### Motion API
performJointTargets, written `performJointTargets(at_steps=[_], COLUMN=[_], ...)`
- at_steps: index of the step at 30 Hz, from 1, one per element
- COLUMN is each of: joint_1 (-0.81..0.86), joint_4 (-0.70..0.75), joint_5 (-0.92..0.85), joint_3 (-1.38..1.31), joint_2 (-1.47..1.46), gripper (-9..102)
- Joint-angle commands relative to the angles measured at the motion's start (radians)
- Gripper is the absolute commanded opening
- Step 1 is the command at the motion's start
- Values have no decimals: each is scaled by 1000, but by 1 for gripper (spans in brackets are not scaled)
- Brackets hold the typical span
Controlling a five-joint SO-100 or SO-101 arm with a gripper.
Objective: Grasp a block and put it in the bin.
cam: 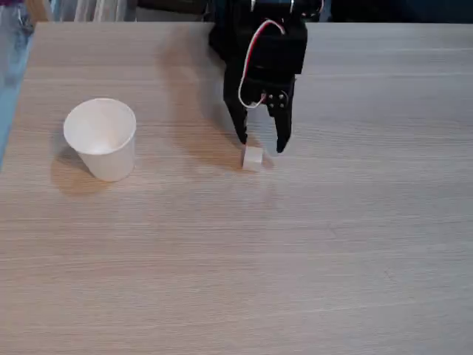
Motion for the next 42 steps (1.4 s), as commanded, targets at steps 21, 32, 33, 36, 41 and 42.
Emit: performJointTargets(at_steps=[21,32,33,36,41,42], joint_1=[29,51,51,51,51,51], joint_4=[-60,-55,-54,-54,-52,-52], joint_5=[-5,8,9,14,18,20], joint_3=[-74,-78,-77,-71,-71,-71], joint_2=[-104,-138,-140,-146,-152,-152], gripper=[29,27,27,26,26,26])
